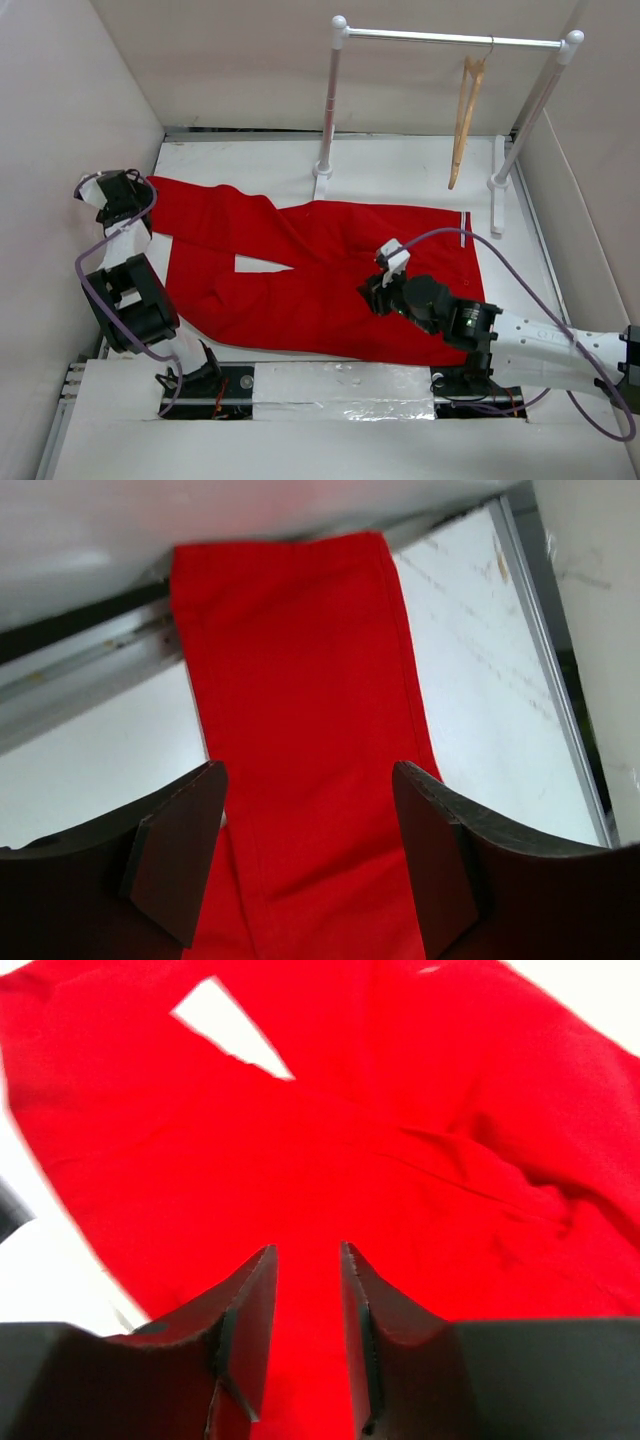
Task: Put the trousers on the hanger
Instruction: Flatten out the trousers at the center of the board.
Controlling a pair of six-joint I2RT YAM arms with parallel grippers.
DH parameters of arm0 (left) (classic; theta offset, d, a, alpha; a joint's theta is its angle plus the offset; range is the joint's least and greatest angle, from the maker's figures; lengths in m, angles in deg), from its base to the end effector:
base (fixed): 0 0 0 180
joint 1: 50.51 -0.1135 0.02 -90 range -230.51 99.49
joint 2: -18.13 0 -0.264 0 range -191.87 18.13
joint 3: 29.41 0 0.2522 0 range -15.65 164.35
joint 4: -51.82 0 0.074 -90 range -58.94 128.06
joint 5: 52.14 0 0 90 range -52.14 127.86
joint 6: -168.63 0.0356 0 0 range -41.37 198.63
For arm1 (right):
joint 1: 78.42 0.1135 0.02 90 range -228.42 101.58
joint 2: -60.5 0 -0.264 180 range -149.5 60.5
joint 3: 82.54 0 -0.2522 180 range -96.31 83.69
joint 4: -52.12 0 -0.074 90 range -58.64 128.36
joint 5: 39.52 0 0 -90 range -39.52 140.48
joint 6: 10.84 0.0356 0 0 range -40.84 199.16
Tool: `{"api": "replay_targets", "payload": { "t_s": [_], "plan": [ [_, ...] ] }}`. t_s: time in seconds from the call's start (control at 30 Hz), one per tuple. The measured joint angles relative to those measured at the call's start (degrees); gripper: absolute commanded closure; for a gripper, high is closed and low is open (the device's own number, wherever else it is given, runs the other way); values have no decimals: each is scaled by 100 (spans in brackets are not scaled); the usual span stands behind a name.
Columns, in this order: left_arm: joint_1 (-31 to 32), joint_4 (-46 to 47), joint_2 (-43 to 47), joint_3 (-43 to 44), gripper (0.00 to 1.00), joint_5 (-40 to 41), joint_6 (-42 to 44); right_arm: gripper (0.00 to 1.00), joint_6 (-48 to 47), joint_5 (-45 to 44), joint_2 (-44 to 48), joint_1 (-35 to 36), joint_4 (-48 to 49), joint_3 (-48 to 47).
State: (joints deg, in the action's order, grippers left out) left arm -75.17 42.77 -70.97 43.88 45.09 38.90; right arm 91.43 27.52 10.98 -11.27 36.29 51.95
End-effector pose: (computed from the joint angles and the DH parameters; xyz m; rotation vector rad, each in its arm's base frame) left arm 0.3232 0.1533 0.2628 -1.1337 1.6492 -0.0423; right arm 0.0907 0.1795 0.2604 -0.6379 1.8193 0.5582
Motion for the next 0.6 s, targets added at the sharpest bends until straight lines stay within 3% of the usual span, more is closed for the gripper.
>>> {"api": "replay_targets", "payload": {
  "t_s": [0.03,0.17,0.3,0.37,0.4,0.43,0.53,0.57,0.6],
  "plan": [
    [9,-20,4,-46,36,-101,-7,62,11,-42,46,-83,-46,0],
    [354,48,195,-188,46,-494,-70,100,142,-144,173,-708,-111,72],
    [1484,350,796,-424,87,-852,-225,100,341,-52,310,-1893,-205,238],
    [2332,686,1167,-638,100,-981,-302,100,402,76,409,-2597,-240,302],
    [2761,907,1344,-778,100,-1036,-321,100,413,118,461,-2953,-247,323],
    [3195,1075,1493,-922,100,-1086,-337,99,431,186,516,-3324,-247,339],
    [4363,1611,1703,-1366,100,-1137,-350,78,448,446,560,-4400,-227,343],
    [4684,1749,1692,-1486,100,-1115,-343,59,446,516,540,-4686,-227,343],
    [5027,1849,1648,-1600,100,-1078,-332,52,439,640,476,-5073,-219,343]
  ]
}}
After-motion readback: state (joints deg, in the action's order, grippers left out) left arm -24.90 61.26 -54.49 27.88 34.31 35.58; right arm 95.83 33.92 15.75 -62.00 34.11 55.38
